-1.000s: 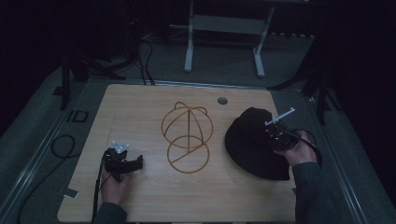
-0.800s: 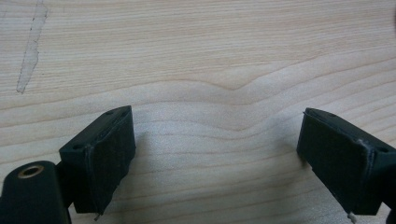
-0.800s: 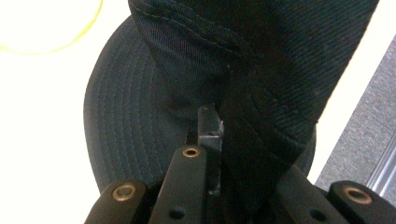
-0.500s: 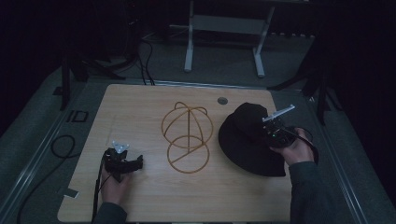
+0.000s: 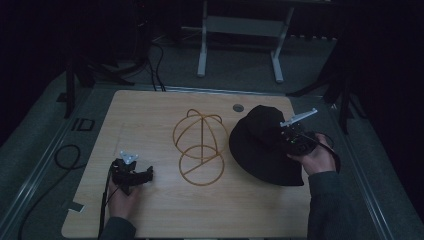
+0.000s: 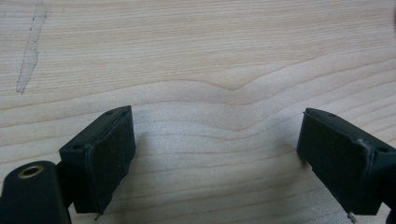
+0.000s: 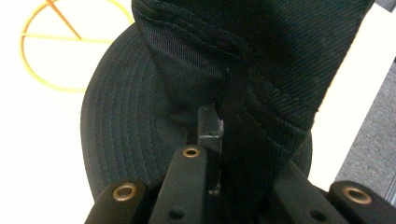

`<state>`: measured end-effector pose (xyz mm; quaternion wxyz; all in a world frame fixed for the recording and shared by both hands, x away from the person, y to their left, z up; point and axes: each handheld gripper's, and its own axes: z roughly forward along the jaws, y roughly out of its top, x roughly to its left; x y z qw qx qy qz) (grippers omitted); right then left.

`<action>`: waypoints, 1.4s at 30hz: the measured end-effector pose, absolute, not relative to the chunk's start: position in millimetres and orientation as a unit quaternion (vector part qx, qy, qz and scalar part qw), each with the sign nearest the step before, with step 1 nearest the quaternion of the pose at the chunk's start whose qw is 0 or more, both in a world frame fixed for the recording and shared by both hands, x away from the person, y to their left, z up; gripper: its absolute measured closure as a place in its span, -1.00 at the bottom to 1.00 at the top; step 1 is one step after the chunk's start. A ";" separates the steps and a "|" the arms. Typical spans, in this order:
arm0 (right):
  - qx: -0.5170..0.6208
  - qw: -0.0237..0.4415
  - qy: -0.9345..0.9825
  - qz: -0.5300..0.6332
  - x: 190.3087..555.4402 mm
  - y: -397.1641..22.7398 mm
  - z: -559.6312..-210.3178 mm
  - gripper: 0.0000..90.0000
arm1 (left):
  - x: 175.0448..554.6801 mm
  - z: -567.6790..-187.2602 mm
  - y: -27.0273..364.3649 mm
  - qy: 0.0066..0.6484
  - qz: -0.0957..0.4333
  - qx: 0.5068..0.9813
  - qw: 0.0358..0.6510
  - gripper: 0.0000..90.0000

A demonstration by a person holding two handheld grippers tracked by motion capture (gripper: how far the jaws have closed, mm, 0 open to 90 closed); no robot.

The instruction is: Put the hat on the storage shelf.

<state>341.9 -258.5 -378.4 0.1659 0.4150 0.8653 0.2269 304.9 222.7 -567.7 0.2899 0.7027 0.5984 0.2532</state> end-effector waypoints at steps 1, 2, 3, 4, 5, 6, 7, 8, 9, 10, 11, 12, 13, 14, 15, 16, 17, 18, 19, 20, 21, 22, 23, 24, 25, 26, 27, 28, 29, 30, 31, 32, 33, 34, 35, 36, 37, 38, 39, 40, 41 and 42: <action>0.413 0.166 0.866 0.229 341.4 -258.6 -376.9 0.96 | 304.9 -567.7 222.7 0.598 0.253 0.703 0.290 -0.74; 0.413 0.166 0.866 0.229 341.4 -258.6 -376.9 0.96 | 304.9 -567.7 222.7 0.598 0.253 0.703 0.290 -0.74; 0.409 0.165 0.867 0.231 341.0 -258.9 -375.5 0.96 | 304.8 -567.6 222.6 0.599 0.253 0.703 0.290 -0.74; 0.409 0.165 0.867 0.231 341.0 -258.9 -375.5 0.96 | 304.8 -567.6 222.6 0.599 0.253 0.703 0.290 -0.74; 0.403 0.166 0.869 0.233 340.5 -259.1 -373.8 0.95 | 304.8 -567.7 222.6 0.599 0.253 0.703 0.290 -0.74; 0.394 0.167 0.872 0.238 338.6 -259.9 -369.2 0.95 | 304.9 -567.7 222.6 0.599 0.253 0.703 0.290 -0.74; 0.394 0.167 0.872 0.238 338.6 -259.9 -369.2 0.95 | 304.8 -567.7 222.6 0.599 0.253 0.703 0.290 -0.74; 0.392 0.167 0.872 0.239 338.1 -260.0 -368.0 0.95 | 304.8 -567.6 222.6 0.599 0.253 0.703 0.290 -0.74; 0.389 0.169 0.873 0.241 337.7 -260.4 -366.5 0.95 | 304.9 -567.6 222.6 0.599 0.253 0.703 0.290 -0.74; 0.388 0.170 0.873 0.242 337.2 -260.6 -364.5 0.95 | 304.9 -567.6 222.6 0.599 0.253 0.703 0.290 -0.74; 0.387 0.171 0.873 0.242 336.9 -260.8 -363.2 0.95 | 304.9 -567.6 222.6 0.599 0.253 0.703 0.290 -0.74; 0.387 0.172 0.873 0.242 336.8 -260.9 -361.8 0.95 | 304.9 -567.6 222.6 0.599 0.253 0.703 0.290 -0.74; 0.387 0.172 0.873 0.242 336.8 -260.9 -361.8 0.95 | 304.9 -567.6 222.6 0.599 0.253 0.703 0.290 -0.74; 0.383 0.173 0.875 0.241 336.7 -261.5 -358.8 0.95 | 304.9 -567.6 222.6 0.599 0.253 0.703 0.290 -0.74; 0.383 0.173 0.875 0.241 336.7 -261.5 -358.8 0.95 | 304.9 -567.6 222.6 0.599 0.253 0.703 0.290 -0.74; 0.379 0.174 0.876 0.240 336.5 -262.0 -355.6 0.95 | 304.9 -567.6 222.6 0.599 0.253 0.703 0.290 -0.74; 0.378 0.175 0.877 0.240 336.3 -262.1 -354.4 0.95 | 304.9 -567.7 222.6 0.598 0.253 0.703 0.290 -0.74; 0.376 0.175 0.878 0.241 336.0 -262.1 -352.9 0.95 | 304.9 -567.7 222.6 0.598 0.253 0.703 0.290 -0.74; 0.376 0.175 0.878 0.241 336.0 -262.1 -352.9 0.95 | 304.9 -567.7 222.6 0.598 0.253 0.703 0.290 -0.74; 0.369 0.175 0.880 0.242 335.3 -262.1 -349.4 0.95 | 304.9 -567.7 222.6 0.599 0.253 0.703 0.290 -0.74; 0.367 0.177 0.881 0.243 335.1 -262.1 -348.3 0.95 | 304.9 -567.7 222.4 0.599 0.253 0.702 0.291 -0.74; 0.367 0.177 0.881 0.243 335.1 -262.1 -348.3 0.95 | 304.9 -567.7 222.4 0.599 0.253 0.702 0.291 -0.74; 0.367 0.176 0.880 0.244 334.6 -262.1 -346.5 0.95 | 304.9 -567.7 222.4 0.599 0.253 0.702 0.291 -0.74; 0.363 0.177 0.880 0.249 334.0 -262.8 -343.4 0.95 | 305.0 -567.7 222.5 0.599 0.253 0.702 0.290 -0.74; 0.361 0.178 0.880 0.252 333.5 -263.3 -341.7 0.95 | 305.0 -567.7 222.5 0.599 0.253 0.702 0.290 -0.74; 0.361 0.177 0.879 0.255 333.0 -263.8 -340.0 0.95 | 305.0 -567.7 222.5 0.599 0.253 0.702 0.291 -0.74; 0.360 0.178 0.879 0.258 332.5 -264.4 -338.3 0.95 | 305.0 -567.7 222.5 0.599 0.253 0.702 0.291 -0.74; 0.359 0.178 0.879 0.260 332.0 -265.1 -336.6 0.95 | 305.0 -567.7 222.5 0.599 0.253 0.702 0.290 -0.74; 0.359 0.176 0.878 0.262 331.2 -265.5 -334.9 0.95 | 305.0 -567.7 222.5 0.599 0.253 0.702 0.290 -0.74; 0.357 0.178 0.878 0.263 330.9 -266.4 -333.1 0.95 | 305.0 -567.7 222.5 0.599 0.253 0.702 0.291 -0.74; 0.357 0.177 0.878 0.264 330.5 -267.0 -331.7 0.95 | 305.0 -567.7 222.5 0.599 0.253 0.702 0.290 -0.74; 0.357 0.177 0.878 0.264 330.5 -267.0 -331.7 0.95 | 305.0 -567.7 222.5 0.599 0.253 0.702 0.290 -0.74; 0.356 0.178 0.879 0.264 330.1 -267.6 -330.2 0.95 | 304.9 -567.6 222.5 0.599 0.253 0.702 0.290 -0.74; 0.356 0.178 0.879 0.264 330.1 -267.6 -330.2 0.95 | 304.9 -567.6 222.5 0.599 0.253 0.702 0.290 -0.74; 0.356 0.177 0.879 0.264 329.8 -268.1 -329.1 0.95 | 304.9 -567.6 222.5 0.599 0.253 0.702 0.290 -0.74; 0.351 0.176 0.881 0.264 329.8 -269.7 -326.3 0.95 | 304.9 -567.6 222.5 0.599 0.253 0.702 0.290 -0.74; 0.349 0.177 0.882 0.264 329.9 -270.3 -325.2 0.95 | 304.9 -567.6 222.5 0.599 0.253 0.702 0.290 -0.74; 0.348 0.176 0.882 0.265 329.8 -270.8 -324.2 0.95 | 304.9 -567.6 222.5 0.599 0.253 0.703 0.290 -0.74; 0.344 0.175 0.884 0.265 329.9 -271.6 -323.0 0.95 | 304.9 -567.6 222.5 0.599 0.253 0.702 0.290 -0.74; 0.336 0.176 0.886 0.266 329.6 -272.2 -321.8 0.95 | 304.9 -567.6 222.5 0.599 0.253 0.702 0.290 -0.74; 0.331 0.175 0.888 0.267 329.8 -272.6 -321.3 0.95 | 304.9 -567.6 222.5 0.599 0.253 0.702 0.290 -0.74; 0.330 0.176 0.888 0.266 330.0 -272.9 -320.7 0.95 | 304.9 -567.6 222.5 0.599 0.253 0.702 0.290 -0.74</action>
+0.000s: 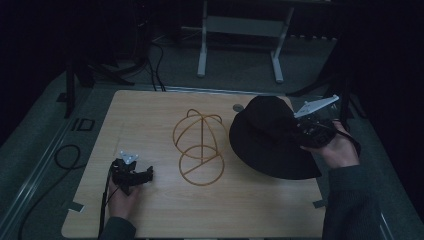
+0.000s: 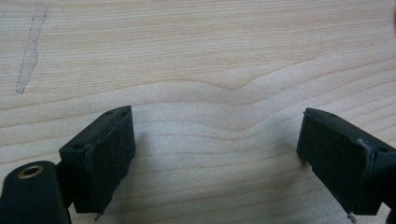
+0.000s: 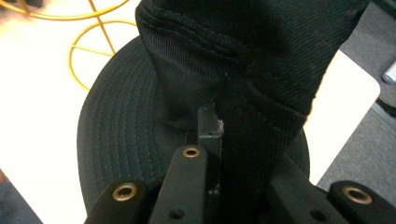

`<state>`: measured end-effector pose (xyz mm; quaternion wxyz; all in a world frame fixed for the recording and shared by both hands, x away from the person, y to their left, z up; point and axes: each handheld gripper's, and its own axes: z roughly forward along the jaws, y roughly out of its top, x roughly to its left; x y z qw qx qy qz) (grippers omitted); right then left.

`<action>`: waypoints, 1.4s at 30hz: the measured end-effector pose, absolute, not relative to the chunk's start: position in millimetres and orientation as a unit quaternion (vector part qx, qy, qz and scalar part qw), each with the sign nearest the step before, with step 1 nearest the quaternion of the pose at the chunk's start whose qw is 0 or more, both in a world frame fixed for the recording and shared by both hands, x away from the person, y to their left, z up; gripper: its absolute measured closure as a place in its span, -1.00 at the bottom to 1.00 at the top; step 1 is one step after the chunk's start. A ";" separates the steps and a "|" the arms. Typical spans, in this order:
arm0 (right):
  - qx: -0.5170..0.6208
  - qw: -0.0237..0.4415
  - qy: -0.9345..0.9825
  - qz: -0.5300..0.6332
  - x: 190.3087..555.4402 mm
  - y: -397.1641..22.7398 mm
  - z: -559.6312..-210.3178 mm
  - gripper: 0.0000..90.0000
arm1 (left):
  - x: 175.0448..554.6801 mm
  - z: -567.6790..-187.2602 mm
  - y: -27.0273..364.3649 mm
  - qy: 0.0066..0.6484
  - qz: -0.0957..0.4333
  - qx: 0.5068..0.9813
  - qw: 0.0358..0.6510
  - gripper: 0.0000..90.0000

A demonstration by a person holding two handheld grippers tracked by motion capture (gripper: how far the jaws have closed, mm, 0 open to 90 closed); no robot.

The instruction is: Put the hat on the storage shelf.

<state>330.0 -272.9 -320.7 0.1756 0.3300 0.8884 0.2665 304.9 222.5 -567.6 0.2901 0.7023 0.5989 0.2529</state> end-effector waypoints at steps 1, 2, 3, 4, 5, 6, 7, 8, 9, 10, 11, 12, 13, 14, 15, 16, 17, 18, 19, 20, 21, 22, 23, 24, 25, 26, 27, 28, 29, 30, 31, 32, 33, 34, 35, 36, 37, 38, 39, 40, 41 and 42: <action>0.328 0.176 0.890 0.265 330.3 -273.0 -320.0 0.95 | 304.9 -567.6 222.5 0.599 0.253 0.702 0.290 -0.74; 0.325 0.176 0.890 0.266 330.4 -273.2 -319.3 0.95 | 304.9 -567.6 222.5 0.599 0.253 0.702 0.290 -0.74; 0.324 0.176 0.891 0.266 330.6 -273.3 -318.3 0.95 | 304.9 -567.6 222.5 0.599 0.253 0.702 0.290 -0.74; 0.324 0.176 0.891 0.266 330.6 -273.3 -318.3 0.95 | 304.9 -567.6 222.5 0.599 0.253 0.702 0.290 -0.74; 0.322 0.176 0.891 0.266 331.0 -273.5 -317.3 0.95 | 304.9 -567.6 222.5 0.599 0.253 0.702 0.290 -0.74; 0.322 0.176 0.891 0.266 331.3 -273.9 -315.8 0.95 | 304.9 -567.6 222.5 0.599 0.253 0.702 0.290 -0.74; 0.324 0.175 0.890 0.269 332.0 -275.1 -313.3 0.95 | 305.0 -567.7 222.4 0.599 0.253 0.702 0.290 -0.74; 0.325 0.172 0.889 0.272 332.2 -276.4 -311.5 0.95 | 304.9 -567.6 222.4 0.599 0.253 0.702 0.290 -0.74; 0.325 0.171 0.888 0.275 332.4 -277.5 -310.3 0.95 | 304.9 -567.6 222.4 0.599 0.253 0.702 0.290 -0.74; 0.326 0.169 0.888 0.277 332.4 -278.8 -308.7 0.95 | 305.0 -567.8 222.3 0.600 0.253 0.701 0.291 -0.74; 0.325 0.167 0.888 0.280 332.4 -280.2 -307.0 0.95 | 305.0 -567.8 222.2 0.599 0.253 0.702 0.292 -0.74; 0.326 0.166 0.887 0.282 332.2 -281.4 -305.2 0.95 | 305.0 -567.8 222.2 0.599 0.253 0.702 0.292 -0.74; 0.324 0.166 0.887 0.283 332.1 -282.5 -303.3 0.95 | 305.0 -567.7 222.2 0.599 0.253 0.702 0.291 -0.74; 0.325 0.166 0.887 0.283 331.8 -283.3 -301.4 0.95 | 305.0 -567.6 222.2 0.598 0.252 0.702 0.291 -0.74; 0.323 0.166 0.887 0.284 331.9 -284.1 -299.7 0.95 | 305.0 -567.6 222.3 0.598 0.252 0.703 0.291 -0.74; 0.324 0.167 0.887 0.283 331.5 -284.2 -298.2 0.95 | 305.0 -567.6 222.3 0.598 0.252 0.703 0.291 -0.74; 0.323 0.168 0.888 0.282 331.3 -284.2 -296.9 0.95 | 305.0 -567.6 222.3 0.598 0.253 0.703 0.291 -0.74; 0.323 0.169 0.888 0.280 331.1 -283.9 -295.6 0.95 | 305.0 -567.6 222.2 0.598 0.252 0.703 0.291 -0.74; 0.323 0.169 0.889 0.277 330.9 -283.8 -294.3 0.95 | 305.1 -567.6 222.2 0.598 0.252 0.703 0.291 -0.74; 0.321 0.169 0.890 0.277 331.0 -283.8 -293.0 0.95 | 305.1 -567.6 222.2 0.597 0.252 0.703 0.291 -0.74; 0.321 0.169 0.890 0.277 331.0 -283.8 -293.0 0.95 | 305.1 -567.6 222.2 0.597 0.252 0.703 0.291 -0.74; 0.323 0.170 0.889 0.276 330.7 -283.8 -291.5 0.95 | 305.1 -567.6 222.2 0.597 0.252 0.703 0.291 -0.74; 0.323 0.170 0.889 0.276 330.7 -283.8 -291.5 0.95 | 305.1 -567.6 222.2 0.597 0.252 0.704 0.291 -0.74; 0.322 0.171 0.888 0.280 330.9 -284.8 -287.2 0.95 | 305.1 -567.6 222.2 0.597 0.252 0.704 0.291 -0.74; 0.321 0.170 0.888 0.283 331.1 -285.1 -285.3 0.95 | 305.0 -567.5 222.2 0.597 0.252 0.704 0.290 -0.74; 0.320 0.170 0.887 0.285 331.0 -285.2 -283.2 0.95 | 305.0 -567.5 222.2 0.597 0.252 0.704 0.290 -0.74; 0.320 0.171 0.887 0.287 330.9 -285.1 -281.2 0.95 | 305.1 -567.5 222.3 0.596 0.252 0.705 0.290 -0.74; 0.319 0.170 0.886 0.288 330.7 -284.8 -279.1 0.95 | 305.1 -567.5 222.3 0.597 0.252 0.704 0.290 -0.74; 0.319 0.171 0.886 0.291 330.5 -284.2 -277.3 0.95 | 305.1 -567.5 222.3 0.596 0.252 0.705 0.290 -0.74; 0.319 0.171 0.885 0.292 330.1 -283.2 -275.4 0.95 | 305.1 -567.5 222.3 0.596 0.252 0.705 0.290 -0.74; 0.318 0.170 0.885 0.294 329.8 -282.2 -273.6 0.95 | 305.1 -567.5 222.2 0.596 0.252 0.705 0.290 -0.74; 0.316 0.170 0.885 0.296 329.3 -281.3 -271.6 0.95 | 305.1 -567.5 222.2 0.596 0.252 0.705 0.291 -0.74; 0.315 0.169 0.884 0.300 329.1 -280.2 -269.8 0.95 | 305.1 -567.5 222.2 0.596 0.252 0.705 0.290 -0.74; 0.312 0.169 0.884 0.303 329.2 -279.4 -268.1 0.95 | 305.1 -567.5 222.1 0.596 0.252 0.705 0.291 -0.74; 0.311 0.169 0.884 0.306 329.1 -278.6 -266.3 0.95 | 305.1 -567.5 222.1 0.596 0.252 0.705 0.291 -0.74; 0.310 0.167 0.884 0.308 328.9 -277.8 -264.6 0.95 | 305.1 -567.5 222.1 0.596 0.251 0.705 0.291 -0.74; 0.308 0.168 0.883 0.311 329.0 -277.0 -263.0 0.95 | 305.1 -567.5 222.2 0.596 0.251 0.705 0.291 -0.74; 0.307 0.169 0.883 0.312 328.9 -276.2 -261.5 0.95 | 305.0 -567.5 222.2 0.596 0.251 0.705 0.291 -0.74; 0.306 0.169 0.883 0.314 328.4 -275.2 -259.8 0.95 | 305.0 -567.5 222.1 0.596 0.251 0.705 0.291 -0.74; 0.305 0.169 0.882 0.317 327.9 -274.4 -258.2 0.95 | 305.0 -567.5 222.1 0.596 0.251 0.705 0.291 -0.74; 0.303 0.169 0.881 0.321 327.5 -273.5 -256.7 0.95 | 305.0 -567.5 222.1 0.596 0.251 0.705 0.291 -0.74; 0.302 0.169 0.880 0.324 327.0 -272.9 -255.0 0.95 | 305.0 -567.5 222.1 0.596 0.251 0.705 0.291 -0.74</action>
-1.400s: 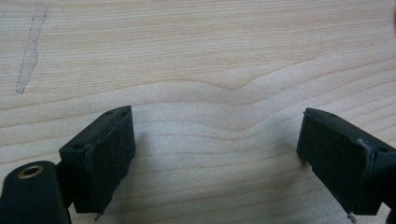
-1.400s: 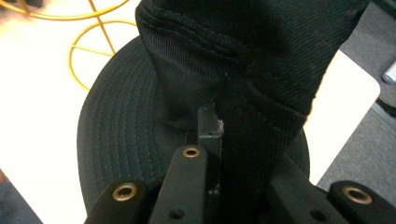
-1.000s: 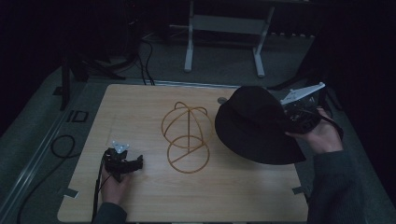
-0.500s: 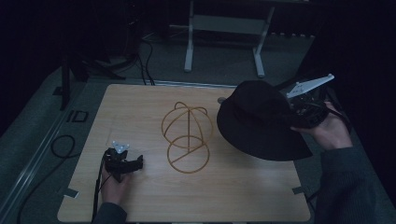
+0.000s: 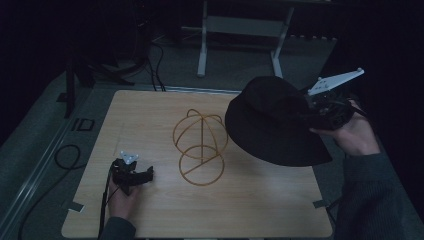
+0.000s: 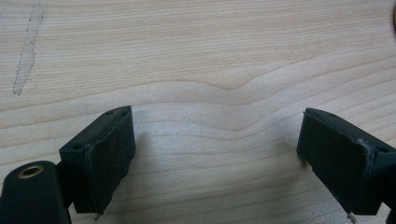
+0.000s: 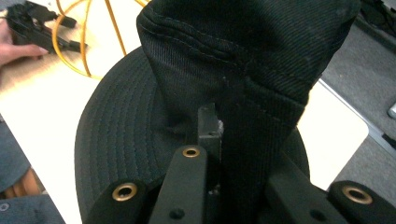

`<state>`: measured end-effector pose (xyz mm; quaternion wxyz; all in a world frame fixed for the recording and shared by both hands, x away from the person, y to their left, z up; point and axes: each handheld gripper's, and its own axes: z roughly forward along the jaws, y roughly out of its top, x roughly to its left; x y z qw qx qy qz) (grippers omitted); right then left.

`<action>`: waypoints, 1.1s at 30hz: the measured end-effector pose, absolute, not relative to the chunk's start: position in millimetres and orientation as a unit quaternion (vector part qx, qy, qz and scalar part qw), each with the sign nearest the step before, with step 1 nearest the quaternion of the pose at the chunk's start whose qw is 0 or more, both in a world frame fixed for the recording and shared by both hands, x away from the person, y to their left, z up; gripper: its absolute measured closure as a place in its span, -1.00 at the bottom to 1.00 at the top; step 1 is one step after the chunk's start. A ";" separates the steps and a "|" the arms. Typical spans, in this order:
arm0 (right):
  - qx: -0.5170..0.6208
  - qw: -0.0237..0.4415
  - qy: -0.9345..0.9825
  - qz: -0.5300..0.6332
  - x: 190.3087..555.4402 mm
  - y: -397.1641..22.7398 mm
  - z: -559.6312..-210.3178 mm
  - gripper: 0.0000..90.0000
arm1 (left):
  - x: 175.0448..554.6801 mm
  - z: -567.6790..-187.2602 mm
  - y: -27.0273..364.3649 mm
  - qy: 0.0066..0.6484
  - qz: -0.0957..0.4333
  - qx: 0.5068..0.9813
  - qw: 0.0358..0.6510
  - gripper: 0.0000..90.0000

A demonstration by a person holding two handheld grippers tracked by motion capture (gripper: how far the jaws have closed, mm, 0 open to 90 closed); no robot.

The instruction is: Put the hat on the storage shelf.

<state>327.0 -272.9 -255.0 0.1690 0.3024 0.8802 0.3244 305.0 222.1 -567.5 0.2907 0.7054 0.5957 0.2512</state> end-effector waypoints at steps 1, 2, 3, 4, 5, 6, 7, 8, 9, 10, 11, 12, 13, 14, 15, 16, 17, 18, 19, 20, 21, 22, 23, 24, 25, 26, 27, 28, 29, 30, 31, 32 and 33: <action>0.300 0.169 0.879 0.328 326.8 -272.6 -253.4 0.95 | 305.0 -567.5 222.1 0.596 0.251 0.705 0.291 -0.74; 0.299 0.169 0.879 0.331 326.6 -272.2 -251.8 0.95 | 305.0 -567.5 222.1 0.596 0.251 0.705 0.291 -0.74; 0.299 0.170 0.878 0.332 326.3 -271.7 -250.2 0.95 | 305.0 -567.5 222.1 0.596 0.251 0.705 0.291 -0.74; 0.297 0.170 0.878 0.334 326.2 -271.2 -248.6 0.95 | 305.0 -567.5 222.1 0.596 0.251 0.705 0.291 -0.74; 0.296 0.171 0.878 0.335 326.1 -270.7 -246.9 0.95 | 305.0 -567.5 222.1 0.596 0.251 0.705 0.291 -0.74; 0.294 0.171 0.878 0.335 326.0 -270.2 -245.2 0.95 | 305.0 -567.5 222.1 0.596 0.251 0.705 0.291 -0.74; 0.293 0.171 0.878 0.336 325.9 -269.5 -243.5 0.95 | 305.0 -567.5 222.1 0.596 0.251 0.705 0.291 -0.74; 0.293 0.171 0.878 0.337 325.7 -268.5 -241.8 0.95 | 305.0 -567.5 222.2 0.596 0.251 0.706 0.291 -0.74; 0.291 0.174 0.878 0.338 325.7 -267.5 -240.1 0.95 | 305.0 -567.4 222.2 0.596 0.251 0.706 0.290 -0.74; 0.290 0.174 0.877 0.340 325.7 -266.6 -238.3 0.95 | 305.0 -567.4 222.2 0.596 0.251 0.706 0.290 -0.74; 0.287 0.175 0.877 0.344 325.9 -265.6 -236.7 0.95 | 305.0 -567.4 222.2 0.595 0.251 0.706 0.290 -0.74; 0.286 0.175 0.876 0.346 326.0 -264.4 -234.9 0.95 | 305.0 -567.4 222.2 0.595 0.251 0.706 0.290 -0.74; 0.283 0.174 0.876 0.349 326.2 -263.1 -233.3 0.95 | 305.0 -567.4 222.2 0.595 0.251 0.706 0.290 -0.74; 0.281 0.175 0.876 0.352 326.6 -261.7 -231.6 0.95 | 305.0 -567.4 222.2 0.595 0.251 0.706 0.290 -0.74; 0.279 0.174 0.874 0.356 326.8 -260.1 -230.1 0.95 | 305.0 -567.4 222.2 0.595 0.251 0.706 0.290 -0.74; 0.276 0.175 0.874 0.361 327.1 -258.5 -228.6 0.95 | 305.0 -567.4 222.2 0.595 0.251 0.706 0.290 -0.74; 0.274 0.174 0.872 0.366 326.9 -255.1 -226.4 0.95 | 305.0 -567.4 222.2 0.595 0.251 0.706 0.290 -0.74; 0.269 0.172 0.872 0.370 326.9 -253.0 -225.2 0.95 | 305.0 -567.4 222.2 0.595 0.251 0.706 0.290 -0.74; 0.266 0.170 0.873 0.373 326.7 -251.2 -224.3 0.95 | 305.0 -567.4 222.2 0.595 0.251 0.706 0.290 -0.74; 0.261 0.169 0.873 0.377 326.3 -248.4 -223.3 0.95 | 305.1 -567.5 222.1 0.596 0.251 0.706 0.291 -0.74; 0.255 0.167 0.872 0.382 325.8 -245.2 -221.9 0.95 | 305.1 -567.4 222.2 0.595 0.251 0.706 0.290 -0.74; 0.252 0.165 0.872 0.385 325.5 -243.3 -221.1 0.95 | 305.1 -567.4 222.2 0.595 0.251 0.706 0.290 -0.74; 0.248 0.165 0.872 0.388 325.5 -241.0 -220.0 0.95 | 305.1 -567.4 222.2 0.595 0.250 0.706 0.290 -0.74; 0.244 0.163 0.871 0.393 325.7 -238.7 -219.2 0.95 | 305.1 -567.4 222.2 0.595 0.250 0.706 0.290 -0.74; 0.240 0.159 0.872 0.396 325.8 -236.1 -218.6 0.95 | 305.1 -567.3 222.1 0.595 0.250 0.706 0.290 -0.74; 0.236 0.158 0.873 0.398 325.8 -233.2 -218.3 0.95 | 305.1 -567.3 222.1 0.595 0.250 0.706 0.290 -0.74; 0.231 0.156 0.874 0.399 325.8 -230.1 -218.3 0.95 | 305.1 -567.3 222.1 0.595 0.250 0.706 0.290 -0.74; 0.225 0.155 0.875 0.399 325.9 -226.8 -218.7 0.95 | 305.1 -567.3 222.2 0.595 0.250 0.706 0.290 -0.74; 0.222 0.153 0.877 0.398 326.0 -223.4 -219.2 0.95 | 305.1 -567.3 222.2 0.595 0.250 0.706 0.290 -0.74; 0.217 0.152 0.878 0.398 326.1 -220.2 -219.7 0.95 | 305.1 -567.3 222.2 0.595 0.250 0.706 0.290 -0.74; 0.213 0.150 0.879 0.398 326.3 -217.0 -220.3 0.95 | 305.1 -567.3 222.1 0.595 0.250 0.706 0.290 -0.74; 0.210 0.150 0.880 0.398 326.3 -213.9 -221.0 0.95 | 305.1 -567.3 222.2 0.595 0.250 0.707 0.290 -0.74; 0.205 0.149 0.882 0.398 326.0 -210.7 -221.7 0.95 | 305.1 -567.2 222.3 0.594 0.250 0.707 0.289 -0.74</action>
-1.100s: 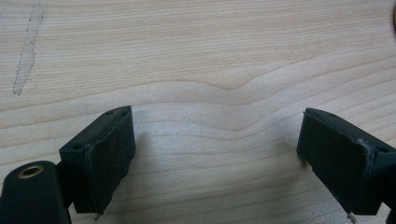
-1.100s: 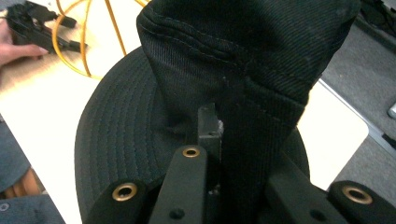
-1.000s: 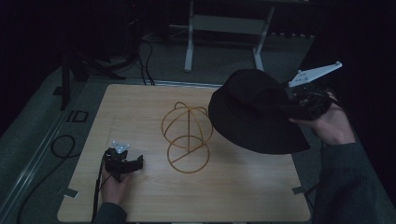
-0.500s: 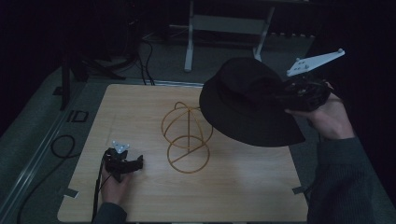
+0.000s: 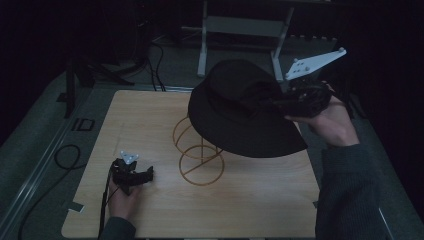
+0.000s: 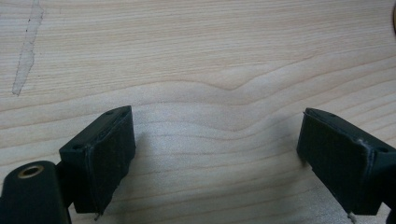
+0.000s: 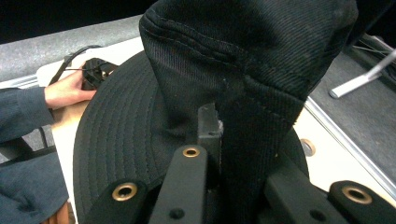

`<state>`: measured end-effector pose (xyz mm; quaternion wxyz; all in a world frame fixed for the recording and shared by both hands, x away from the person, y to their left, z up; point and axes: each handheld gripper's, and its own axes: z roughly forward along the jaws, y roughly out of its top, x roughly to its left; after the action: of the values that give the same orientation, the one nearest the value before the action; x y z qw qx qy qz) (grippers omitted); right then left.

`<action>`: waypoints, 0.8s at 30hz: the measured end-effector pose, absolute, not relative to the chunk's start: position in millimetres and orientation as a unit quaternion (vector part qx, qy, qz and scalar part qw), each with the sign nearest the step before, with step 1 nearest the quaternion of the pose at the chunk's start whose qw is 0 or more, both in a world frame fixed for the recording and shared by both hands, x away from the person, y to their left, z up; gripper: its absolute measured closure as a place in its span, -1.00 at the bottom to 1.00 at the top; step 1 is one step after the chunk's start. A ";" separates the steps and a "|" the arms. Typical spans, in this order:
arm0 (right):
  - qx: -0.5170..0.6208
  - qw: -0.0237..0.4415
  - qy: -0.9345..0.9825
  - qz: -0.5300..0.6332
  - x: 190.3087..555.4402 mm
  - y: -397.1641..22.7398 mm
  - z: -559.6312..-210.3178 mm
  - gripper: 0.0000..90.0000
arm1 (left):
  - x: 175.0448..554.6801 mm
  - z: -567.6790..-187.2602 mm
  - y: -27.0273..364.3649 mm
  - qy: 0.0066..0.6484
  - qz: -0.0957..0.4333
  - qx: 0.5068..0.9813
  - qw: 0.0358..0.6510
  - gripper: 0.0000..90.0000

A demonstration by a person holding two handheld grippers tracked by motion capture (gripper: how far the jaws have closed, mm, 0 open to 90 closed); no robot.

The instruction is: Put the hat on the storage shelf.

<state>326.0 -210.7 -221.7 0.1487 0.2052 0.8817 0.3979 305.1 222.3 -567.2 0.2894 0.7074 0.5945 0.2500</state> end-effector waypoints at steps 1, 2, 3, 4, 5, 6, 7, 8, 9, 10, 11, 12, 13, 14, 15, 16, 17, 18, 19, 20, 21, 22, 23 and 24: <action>0.200 0.147 0.884 0.397 325.2 -206.6 -222.7 0.95 | 305.1 -567.2 222.3 0.594 0.250 0.707 0.289 -0.74; 0.197 0.147 0.884 0.397 324.5 -204.0 -223.4 0.95 | 305.1 -567.2 222.3 0.594 0.250 0.708 0.289 -0.74; 0.192 0.145 0.886 0.397 323.8 -200.8 -224.2 0.95 | 305.1 -567.2 222.4 0.594 0.250 0.708 0.289 -0.74; 0.186 0.144 0.887 0.396 323.3 -197.8 -225.2 0.95 | 305.1 -567.2 222.3 0.594 0.250 0.708 0.289 -0.74; 0.182 0.141 0.890 0.394 322.9 -194.1 -226.3 0.95 | 305.1 -567.3 222.3 0.594 0.250 0.708 0.289 -0.74; 0.179 0.140 0.890 0.395 323.0 -191.9 -227.3 0.95 | 305.1 -567.3 222.3 0.594 0.250 0.708 0.289 -0.74; 0.177 0.139 0.891 0.394 323.1 -189.1 -228.4 0.95 | 305.1 -567.3 222.3 0.593 0.250 0.708 0.289 -0.74; 0.174 0.137 0.893 0.392 323.6 -186.7 -229.7 0.95 | 305.2 -567.3 222.3 0.594 0.250 0.708 0.289 -0.74; 0.171 0.137 0.894 0.390 324.4 -184.4 -230.9 0.95 | 305.2 -567.3 222.3 0.594 0.250 0.708 0.289 -0.74; 0.169 0.135 0.895 0.390 325.5 -182.3 -232.2 0.95 | 305.2 -567.4 222.2 0.594 0.250 0.707 0.290 -0.74; 0.168 0.132 0.896 0.389 326.4 -180.4 -233.4 0.95 | 305.2 -567.4 222.2 0.594 0.250 0.707 0.290 -0.74; 0.167 0.131 0.897 0.387 327.5 -178.5 -234.6 0.95 | 305.2 -567.4 222.2 0.594 0.250 0.707 0.290 -0.74; 0.167 0.130 0.897 0.388 328.6 -176.7 -236.0 0.95 | 305.2 -567.4 222.2 0.594 0.250 0.708 0.290 -0.74; 0.166 0.127 0.898 0.387 330.0 -174.5 -237.7 0.95 | 305.2 -567.4 222.2 0.594 0.250 0.707 0.290 -0.74; 0.166 0.125 0.898 0.388 330.8 -173.0 -239.0 0.95 | 305.3 -567.4 222.2 0.594 0.250 0.708 0.290 -0.74; 0.165 0.123 0.899 0.387 331.8 -170.9 -240.9 0.95 | 305.3 -567.5 222.1 0.594 0.251 0.707 0.290 -0.74; 0.162 0.119 0.900 0.386 333.1 -168.0 -243.9 0.95 | 305.2 -567.4 222.2 0.593 0.251 0.708 0.290 -0.74; 0.159 0.116 0.902 0.384 333.8 -166.1 -246.0 0.95 | 305.3 -567.5 222.1 0.594 0.251 0.707 0.290 -0.74; 0.158 0.112 0.904 0.381 334.9 -163.8 -249.1 0.94 | 305.3 -567.5 222.0 0.594 0.251 0.707 0.291 -0.74; 0.158 0.107 0.906 0.377 336.2 -161.8 -252.5 0.94 | 305.4 -567.6 222.0 0.594 0.251 0.707 0.291 -0.74; 0.158 0.104 0.908 0.374 338.0 -160.1 -256.0 0.94 | 305.4 -567.6 222.1 0.594 0.252 0.707 0.291 -0.74; 0.161 0.104 0.910 0.368 340.2 -158.2 -259.9 0.94 | 305.4 -567.5 222.1 0.593 0.252 0.707 0.291 -0.74; 0.164 0.105 0.910 0.365 341.5 -157.3 -261.7 0.93 | 305.4 -567.5 222.1 0.594 0.252 0.707 0.291 -0.74; 0.165 0.101 0.911 0.365 343.3 -156.2 -263.5 0.93 | 305.4 -567.5 222.1 0.593 0.252 0.707 0.291 -0.74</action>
<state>343.3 -156.2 -263.5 0.1013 0.1650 0.9106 0.3651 305.4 222.1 -567.5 0.2908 0.7071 0.5934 0.2516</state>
